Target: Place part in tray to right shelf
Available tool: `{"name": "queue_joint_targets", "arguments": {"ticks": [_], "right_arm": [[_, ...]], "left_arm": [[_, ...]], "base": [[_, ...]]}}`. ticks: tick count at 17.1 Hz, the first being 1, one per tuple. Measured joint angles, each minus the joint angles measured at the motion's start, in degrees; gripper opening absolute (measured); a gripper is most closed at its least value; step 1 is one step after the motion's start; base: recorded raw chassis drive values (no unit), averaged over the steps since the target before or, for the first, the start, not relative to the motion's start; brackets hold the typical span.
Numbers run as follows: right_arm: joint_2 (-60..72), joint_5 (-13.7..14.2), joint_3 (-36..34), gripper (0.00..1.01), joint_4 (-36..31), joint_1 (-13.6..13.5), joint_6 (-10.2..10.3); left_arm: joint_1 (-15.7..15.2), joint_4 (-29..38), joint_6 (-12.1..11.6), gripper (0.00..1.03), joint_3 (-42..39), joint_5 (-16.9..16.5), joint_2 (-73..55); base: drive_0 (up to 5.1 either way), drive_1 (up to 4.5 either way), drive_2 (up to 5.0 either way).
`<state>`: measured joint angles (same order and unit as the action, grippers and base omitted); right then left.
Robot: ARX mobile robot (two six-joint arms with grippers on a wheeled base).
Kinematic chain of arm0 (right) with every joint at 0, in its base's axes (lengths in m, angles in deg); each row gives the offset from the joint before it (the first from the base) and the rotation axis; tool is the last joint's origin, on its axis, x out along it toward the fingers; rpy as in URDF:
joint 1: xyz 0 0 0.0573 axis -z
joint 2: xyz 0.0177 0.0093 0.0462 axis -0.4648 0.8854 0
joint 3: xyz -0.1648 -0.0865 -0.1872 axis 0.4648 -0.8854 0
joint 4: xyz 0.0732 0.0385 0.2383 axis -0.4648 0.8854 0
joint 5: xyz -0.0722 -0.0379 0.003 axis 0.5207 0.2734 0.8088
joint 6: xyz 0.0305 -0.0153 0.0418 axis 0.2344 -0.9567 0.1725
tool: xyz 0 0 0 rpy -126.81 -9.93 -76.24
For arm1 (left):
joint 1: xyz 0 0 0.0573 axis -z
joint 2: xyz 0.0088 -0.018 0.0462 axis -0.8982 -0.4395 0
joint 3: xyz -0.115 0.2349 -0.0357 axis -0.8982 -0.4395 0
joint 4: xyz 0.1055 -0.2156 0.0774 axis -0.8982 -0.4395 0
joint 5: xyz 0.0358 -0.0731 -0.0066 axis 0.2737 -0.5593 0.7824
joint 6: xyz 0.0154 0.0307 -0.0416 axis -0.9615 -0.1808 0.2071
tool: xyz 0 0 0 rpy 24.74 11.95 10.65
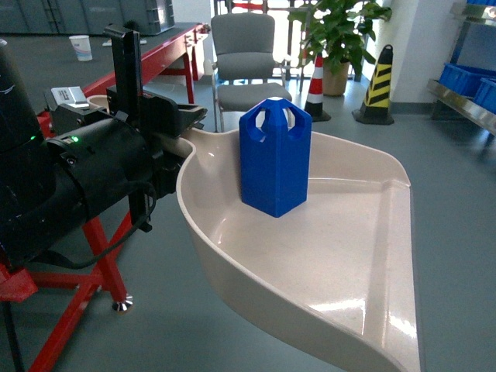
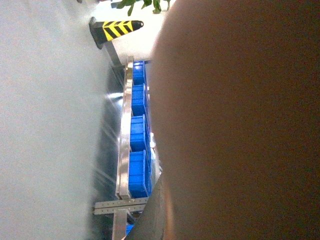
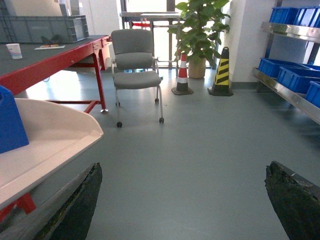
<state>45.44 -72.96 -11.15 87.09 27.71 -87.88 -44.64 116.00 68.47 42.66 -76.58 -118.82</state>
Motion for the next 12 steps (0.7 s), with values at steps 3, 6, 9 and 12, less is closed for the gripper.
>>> {"name": "queue_joint_targets", "arguments": {"ticks": [3,6,9,12], "right_arm": [[0.0,0.02,0.0,0.98,0.11,0.0,0.0],[0.0,0.0,0.0,0.98,0.15,0.0,0.0],[0.0,0.0,0.0,0.98,0.26,0.0,0.0],[0.0,0.0,0.0,0.98,0.17,0.0,0.0]], "left_arm": [[0.0,0.02,0.0,0.12,0.0,-0.04,0.0],[0.0,0.0,0.0,0.12,0.0,0.0,0.0],[-0.48,-0.35,-0.02,0.12,0.0,0.28,-0.02],[-0.17,-0.2,0.0,0.12,0.15,-0.02,0.0]], "base": [[0.2,4.54,-4.1],[0.2,4.54,-4.1],[-1.1,0.35,-2.6],[-1.9,-1.85,-1.9]]}}
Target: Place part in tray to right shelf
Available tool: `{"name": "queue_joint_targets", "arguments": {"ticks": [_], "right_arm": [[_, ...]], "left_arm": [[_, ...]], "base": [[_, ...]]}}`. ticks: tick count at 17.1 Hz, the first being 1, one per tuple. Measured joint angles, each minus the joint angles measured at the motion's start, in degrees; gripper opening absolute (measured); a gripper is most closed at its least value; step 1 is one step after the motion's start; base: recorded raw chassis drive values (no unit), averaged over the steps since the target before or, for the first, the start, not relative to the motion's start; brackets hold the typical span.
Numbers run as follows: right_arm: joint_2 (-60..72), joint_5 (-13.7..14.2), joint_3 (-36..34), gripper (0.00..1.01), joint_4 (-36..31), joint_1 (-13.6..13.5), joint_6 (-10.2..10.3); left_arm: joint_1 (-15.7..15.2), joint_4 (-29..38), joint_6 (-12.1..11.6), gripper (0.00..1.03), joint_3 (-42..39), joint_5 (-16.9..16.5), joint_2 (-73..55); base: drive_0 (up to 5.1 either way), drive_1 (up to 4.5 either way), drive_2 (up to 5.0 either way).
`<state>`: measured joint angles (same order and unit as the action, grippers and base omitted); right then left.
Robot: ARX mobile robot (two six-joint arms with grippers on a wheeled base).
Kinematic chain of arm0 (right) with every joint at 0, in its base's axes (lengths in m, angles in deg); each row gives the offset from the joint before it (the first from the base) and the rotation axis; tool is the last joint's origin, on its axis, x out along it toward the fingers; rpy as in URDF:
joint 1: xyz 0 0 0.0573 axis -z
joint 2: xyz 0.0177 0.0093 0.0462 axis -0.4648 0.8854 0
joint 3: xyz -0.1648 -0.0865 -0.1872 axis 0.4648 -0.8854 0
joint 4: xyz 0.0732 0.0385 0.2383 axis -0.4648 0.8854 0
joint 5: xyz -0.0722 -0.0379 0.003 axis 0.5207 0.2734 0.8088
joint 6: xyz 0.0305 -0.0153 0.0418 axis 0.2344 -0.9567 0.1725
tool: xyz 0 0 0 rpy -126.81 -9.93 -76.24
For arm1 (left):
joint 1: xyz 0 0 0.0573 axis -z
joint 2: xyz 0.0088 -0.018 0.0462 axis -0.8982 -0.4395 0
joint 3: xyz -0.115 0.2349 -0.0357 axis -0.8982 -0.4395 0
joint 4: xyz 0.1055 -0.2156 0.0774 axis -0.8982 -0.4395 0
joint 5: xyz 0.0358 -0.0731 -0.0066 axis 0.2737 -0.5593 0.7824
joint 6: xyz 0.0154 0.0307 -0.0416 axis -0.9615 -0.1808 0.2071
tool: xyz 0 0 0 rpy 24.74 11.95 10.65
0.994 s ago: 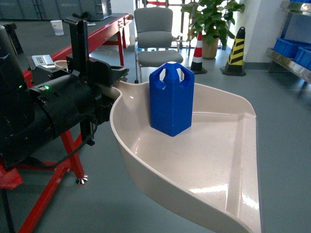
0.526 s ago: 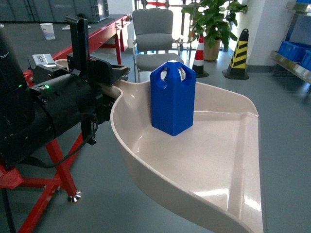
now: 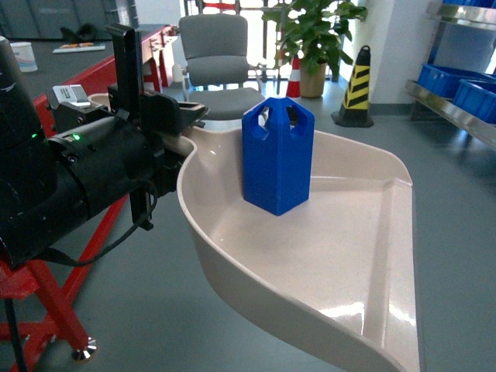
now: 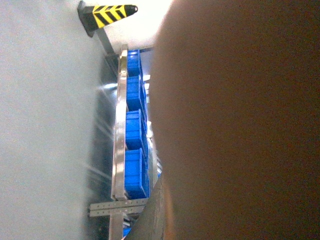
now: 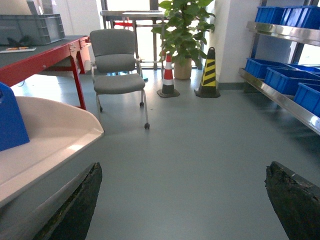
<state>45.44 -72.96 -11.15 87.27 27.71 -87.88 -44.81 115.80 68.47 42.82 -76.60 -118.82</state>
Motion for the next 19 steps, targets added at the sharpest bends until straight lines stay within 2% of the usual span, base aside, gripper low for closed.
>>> {"name": "queue_joint_targets", "arguments": {"ticks": [19], "right_arm": [[0.0,0.0,0.0,0.98,-0.11,0.0,0.0]], "left_arm": [[0.17,0.13,0.0,0.12,-0.04,0.04,-0.02]], "base": [[-1.6,-1.58,-1.6]]}}
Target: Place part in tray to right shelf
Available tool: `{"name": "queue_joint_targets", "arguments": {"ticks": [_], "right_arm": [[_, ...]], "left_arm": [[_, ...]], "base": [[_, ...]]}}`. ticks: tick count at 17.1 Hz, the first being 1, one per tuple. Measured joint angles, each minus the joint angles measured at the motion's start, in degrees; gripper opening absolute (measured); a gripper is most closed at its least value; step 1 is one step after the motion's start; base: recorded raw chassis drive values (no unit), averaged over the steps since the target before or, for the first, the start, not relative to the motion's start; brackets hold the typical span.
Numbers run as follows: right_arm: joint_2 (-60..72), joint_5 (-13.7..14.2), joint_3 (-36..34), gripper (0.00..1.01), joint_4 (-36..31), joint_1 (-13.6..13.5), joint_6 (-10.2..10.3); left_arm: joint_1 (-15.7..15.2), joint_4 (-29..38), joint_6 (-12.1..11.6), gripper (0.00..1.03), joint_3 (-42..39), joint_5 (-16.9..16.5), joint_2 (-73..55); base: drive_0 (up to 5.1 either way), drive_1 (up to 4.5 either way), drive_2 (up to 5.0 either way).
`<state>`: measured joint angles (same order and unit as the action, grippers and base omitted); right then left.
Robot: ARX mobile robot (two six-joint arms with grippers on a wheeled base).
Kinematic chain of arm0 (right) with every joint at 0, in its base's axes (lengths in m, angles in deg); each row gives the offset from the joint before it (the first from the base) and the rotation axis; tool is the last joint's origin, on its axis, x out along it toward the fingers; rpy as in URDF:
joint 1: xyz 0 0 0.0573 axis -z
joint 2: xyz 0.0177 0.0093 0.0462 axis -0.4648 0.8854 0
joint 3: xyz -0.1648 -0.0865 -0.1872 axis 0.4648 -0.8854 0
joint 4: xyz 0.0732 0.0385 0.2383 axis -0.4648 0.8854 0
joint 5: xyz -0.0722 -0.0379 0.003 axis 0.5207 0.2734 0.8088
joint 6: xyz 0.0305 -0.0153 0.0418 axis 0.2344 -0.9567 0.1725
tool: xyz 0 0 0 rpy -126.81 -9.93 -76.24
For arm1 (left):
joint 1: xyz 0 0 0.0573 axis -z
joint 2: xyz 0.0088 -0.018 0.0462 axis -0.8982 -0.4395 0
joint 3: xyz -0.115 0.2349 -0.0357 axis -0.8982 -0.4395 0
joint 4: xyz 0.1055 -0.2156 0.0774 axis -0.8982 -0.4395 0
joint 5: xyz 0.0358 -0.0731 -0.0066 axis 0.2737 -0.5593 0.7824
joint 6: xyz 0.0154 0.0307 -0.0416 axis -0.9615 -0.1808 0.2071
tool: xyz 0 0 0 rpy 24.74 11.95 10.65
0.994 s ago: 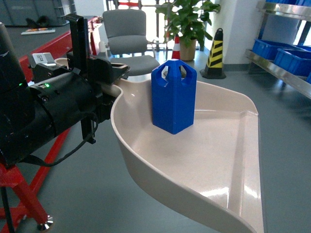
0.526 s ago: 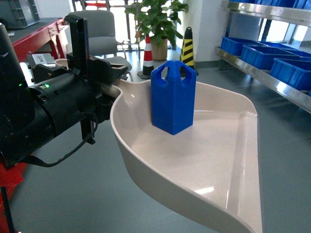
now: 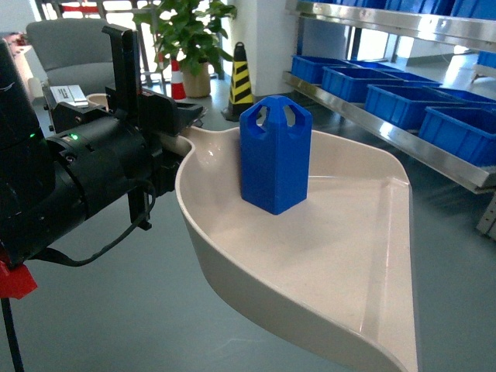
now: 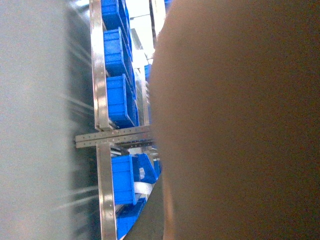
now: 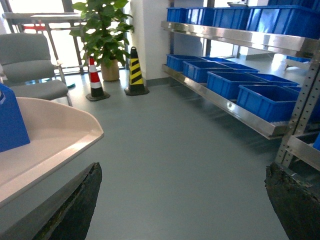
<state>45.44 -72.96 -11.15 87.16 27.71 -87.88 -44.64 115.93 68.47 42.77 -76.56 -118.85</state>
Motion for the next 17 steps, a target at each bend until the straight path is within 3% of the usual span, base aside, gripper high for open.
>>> {"name": "queue_joint_targets", "arguments": {"ticks": [17], "right_arm": [[0.0,0.0,0.0,0.98,0.0,0.0,0.0]], "left_arm": [[0.0,0.02,0.0,0.12,0.0,0.0,0.02]], "base": [[-1.6,-1.56,-1.6]]}}
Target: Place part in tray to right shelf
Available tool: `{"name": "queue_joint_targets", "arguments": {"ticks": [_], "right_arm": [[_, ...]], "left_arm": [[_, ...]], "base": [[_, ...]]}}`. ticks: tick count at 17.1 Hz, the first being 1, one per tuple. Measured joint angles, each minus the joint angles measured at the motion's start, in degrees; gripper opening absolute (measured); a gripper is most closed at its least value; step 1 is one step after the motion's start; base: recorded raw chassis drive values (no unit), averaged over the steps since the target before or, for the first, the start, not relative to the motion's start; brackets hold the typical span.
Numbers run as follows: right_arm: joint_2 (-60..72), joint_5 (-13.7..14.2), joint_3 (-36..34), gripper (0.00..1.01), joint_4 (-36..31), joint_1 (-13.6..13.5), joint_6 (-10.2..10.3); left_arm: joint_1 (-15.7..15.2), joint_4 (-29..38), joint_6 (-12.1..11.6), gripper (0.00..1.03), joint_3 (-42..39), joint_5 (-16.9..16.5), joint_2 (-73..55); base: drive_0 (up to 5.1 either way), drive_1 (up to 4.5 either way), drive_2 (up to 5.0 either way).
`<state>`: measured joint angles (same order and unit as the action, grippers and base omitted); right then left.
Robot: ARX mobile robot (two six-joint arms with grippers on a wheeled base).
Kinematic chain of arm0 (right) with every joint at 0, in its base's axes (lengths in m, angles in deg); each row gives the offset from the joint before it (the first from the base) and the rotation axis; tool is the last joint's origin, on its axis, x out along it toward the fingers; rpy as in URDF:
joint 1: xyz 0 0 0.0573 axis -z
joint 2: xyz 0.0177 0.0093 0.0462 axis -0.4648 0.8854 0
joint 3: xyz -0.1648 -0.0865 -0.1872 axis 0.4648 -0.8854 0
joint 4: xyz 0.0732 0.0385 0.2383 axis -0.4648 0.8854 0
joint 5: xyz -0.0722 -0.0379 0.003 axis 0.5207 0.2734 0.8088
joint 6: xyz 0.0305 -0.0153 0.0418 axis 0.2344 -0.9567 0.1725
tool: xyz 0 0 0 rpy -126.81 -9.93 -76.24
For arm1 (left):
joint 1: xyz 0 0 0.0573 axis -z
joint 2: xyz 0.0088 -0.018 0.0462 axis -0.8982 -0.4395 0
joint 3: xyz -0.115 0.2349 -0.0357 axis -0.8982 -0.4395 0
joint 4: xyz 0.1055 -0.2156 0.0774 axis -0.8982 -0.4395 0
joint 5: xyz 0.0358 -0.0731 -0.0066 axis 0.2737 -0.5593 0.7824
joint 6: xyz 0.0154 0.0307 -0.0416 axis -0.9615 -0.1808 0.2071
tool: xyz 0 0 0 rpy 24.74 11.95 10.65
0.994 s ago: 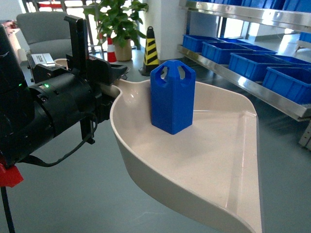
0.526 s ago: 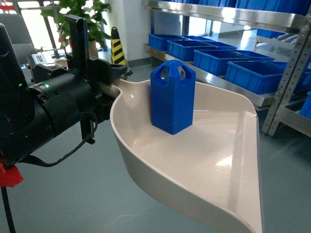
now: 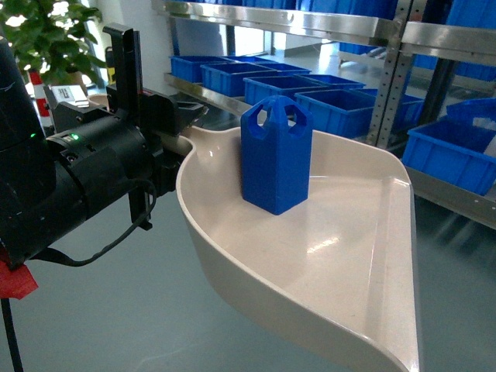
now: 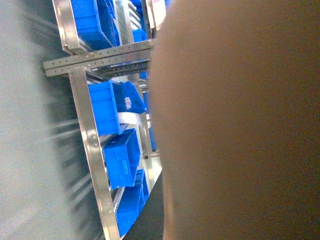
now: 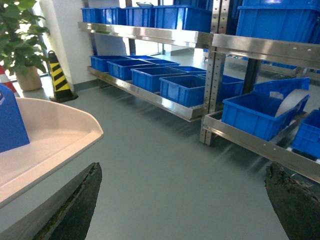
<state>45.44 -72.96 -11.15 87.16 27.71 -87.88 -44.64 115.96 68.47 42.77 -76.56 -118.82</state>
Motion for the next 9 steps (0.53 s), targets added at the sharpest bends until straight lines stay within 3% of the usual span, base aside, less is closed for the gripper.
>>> {"name": "queue_joint_targets", "arguments": {"ticks": [9], "right_arm": [[0.0,0.0,0.0,0.98,0.0,0.0,0.0]], "left_arm": [[0.02,-0.02,0.0,0.12,0.0,-0.04,0.0]], "base": [[-1.6,-1.61,-1.6]]}}
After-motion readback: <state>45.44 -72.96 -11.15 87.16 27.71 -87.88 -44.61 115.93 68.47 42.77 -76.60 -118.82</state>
